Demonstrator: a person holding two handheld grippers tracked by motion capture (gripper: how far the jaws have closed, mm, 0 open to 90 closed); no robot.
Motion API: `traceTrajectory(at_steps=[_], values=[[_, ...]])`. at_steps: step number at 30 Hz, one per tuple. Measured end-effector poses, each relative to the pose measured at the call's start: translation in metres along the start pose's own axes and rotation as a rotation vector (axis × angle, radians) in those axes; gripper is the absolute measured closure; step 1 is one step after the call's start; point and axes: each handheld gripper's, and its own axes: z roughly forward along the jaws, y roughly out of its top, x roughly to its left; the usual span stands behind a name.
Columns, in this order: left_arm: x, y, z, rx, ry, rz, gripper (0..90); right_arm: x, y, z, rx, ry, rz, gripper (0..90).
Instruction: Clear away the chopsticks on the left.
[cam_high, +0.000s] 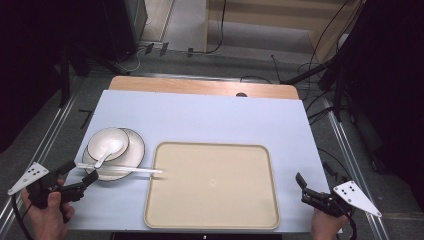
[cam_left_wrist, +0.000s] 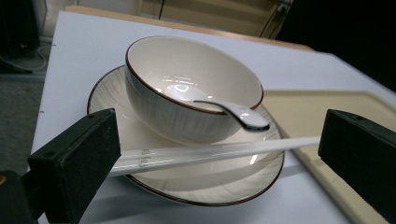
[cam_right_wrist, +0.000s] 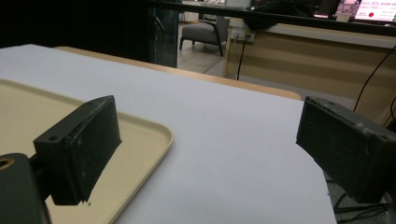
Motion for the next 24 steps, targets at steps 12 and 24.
traceTrajectory(at_steps=[12, 24], values=[[-0.018, 0.012, -0.007, 0.008, -0.029, 0.035, 68.3, 0.016, 0.004, 0.004, 0.027, -0.004, -0.080, 6.4], [-0.055, 0.019, 0.012, 0.075, -0.111, 0.087, 90.0, 0.011, 0.003, 0.000, 0.007, -0.016, -0.067, 6.4]])
